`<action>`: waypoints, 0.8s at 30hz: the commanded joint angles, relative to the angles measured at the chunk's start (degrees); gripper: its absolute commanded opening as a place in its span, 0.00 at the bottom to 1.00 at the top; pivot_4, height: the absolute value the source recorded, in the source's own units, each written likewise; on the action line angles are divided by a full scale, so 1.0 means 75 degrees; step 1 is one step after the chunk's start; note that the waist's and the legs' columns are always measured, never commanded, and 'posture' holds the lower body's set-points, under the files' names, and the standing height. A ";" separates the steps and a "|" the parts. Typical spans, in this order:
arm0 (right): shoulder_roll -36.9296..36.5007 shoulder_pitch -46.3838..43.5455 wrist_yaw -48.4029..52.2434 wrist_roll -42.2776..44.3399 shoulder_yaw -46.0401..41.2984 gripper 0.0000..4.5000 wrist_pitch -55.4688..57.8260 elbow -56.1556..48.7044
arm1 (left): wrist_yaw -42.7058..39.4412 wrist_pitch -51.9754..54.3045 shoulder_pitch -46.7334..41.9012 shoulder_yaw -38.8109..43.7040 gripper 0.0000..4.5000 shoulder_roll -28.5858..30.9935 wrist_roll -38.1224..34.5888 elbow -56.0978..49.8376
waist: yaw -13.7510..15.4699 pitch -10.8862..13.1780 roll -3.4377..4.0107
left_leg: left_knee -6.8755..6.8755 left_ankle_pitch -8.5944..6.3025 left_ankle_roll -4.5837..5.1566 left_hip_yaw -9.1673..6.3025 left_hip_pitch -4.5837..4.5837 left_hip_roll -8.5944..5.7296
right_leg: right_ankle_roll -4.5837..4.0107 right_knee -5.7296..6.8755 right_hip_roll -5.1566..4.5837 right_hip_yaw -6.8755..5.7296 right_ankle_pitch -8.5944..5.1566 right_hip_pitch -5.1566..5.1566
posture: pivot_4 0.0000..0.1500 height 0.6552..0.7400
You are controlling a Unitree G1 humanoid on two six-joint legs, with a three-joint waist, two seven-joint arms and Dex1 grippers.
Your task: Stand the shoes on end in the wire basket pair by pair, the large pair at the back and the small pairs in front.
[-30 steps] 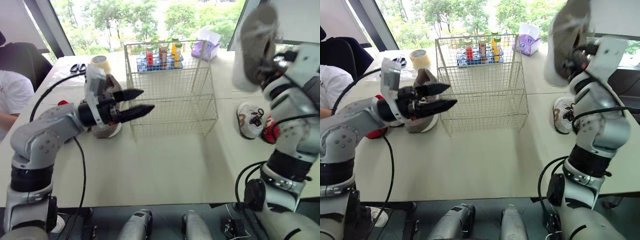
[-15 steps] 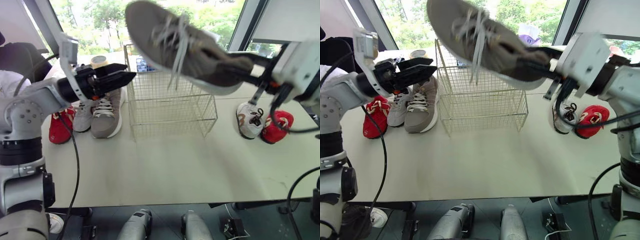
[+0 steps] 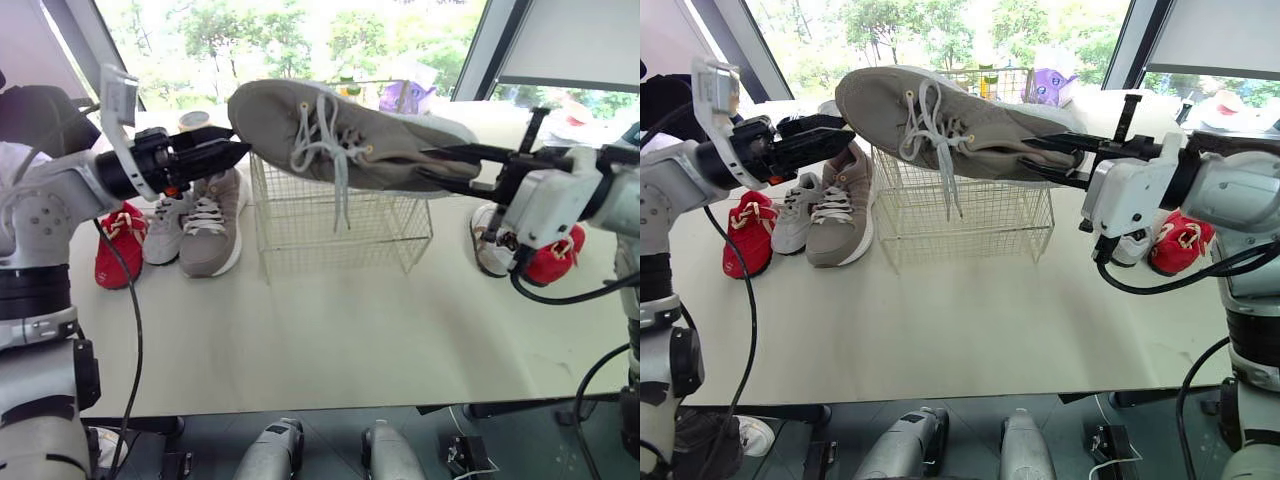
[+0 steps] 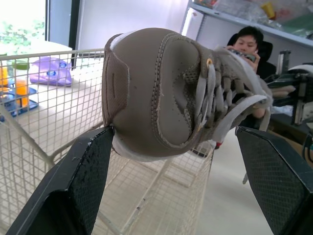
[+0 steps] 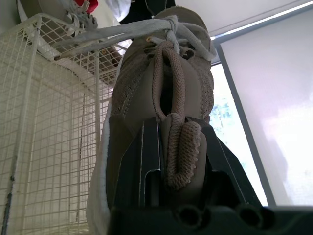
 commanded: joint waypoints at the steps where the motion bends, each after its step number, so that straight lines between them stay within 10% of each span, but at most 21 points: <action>1: 0.0007 -0.0273 0.0122 0.0439 -0.0056 0.07 -0.0335 -0.0479 | -0.0096 -0.0182 -0.0301 0.0138 0.92 0.0138 0.0207 0.0118 | 0.0003 0.0000 0.0000 | 0.0000 0.0000 0.0000 0.0000 0.0000 0.0000 | 0.0000 0.0000 0.0000 0.0000 0.0000 0.0000 | 1.00 1.00; 14: 0.0087 -0.0498 0.0260 0.0346 0.0233 0.07 -0.0591 -0.0560 | -0.0580 -0.0002 -0.0437 -0.0047 0.92 0.0063 0.0365 -0.0037 | -0.0008 0.0000 0.0000 | 0.0001 0.0000 -0.0001 0.0000 0.0000 0.0005 | -0.0002 0.0000 0.0006 0.0000 0.0001 0.0000 | 1.00 1.00; 21: 0.0085 -0.0829 0.0195 0.0072 0.0267 0.06 -0.0903 -0.0222 | -0.0908 0.0255 -0.0075 -0.0162 0.34 0.0013 0.0378 -0.0390 | -0.0005 0.0000 0.0000 | 0.0001 0.0001 -0.0002 0.0000 0.0000 0.0009 | -0.0004 0.0000 0.0011 0.0002 0.0002 -0.0001 | 1.00 1.00; 24: 0.0017 -0.0785 0.0148 0.0055 0.0185 0.36 -0.0867 -0.0187 | -0.0817 0.0277 -0.0068 -0.0088 0.15 -0.0027 0.0376 -0.0359 | -0.0002 0.0000 -0.0001 | 0.0001 0.0002 -0.0003 0.0001 0.0000 0.0009 | -0.0004 0.0000 0.0011 0.0003 0.0003 -0.0002 | 1.00 1.00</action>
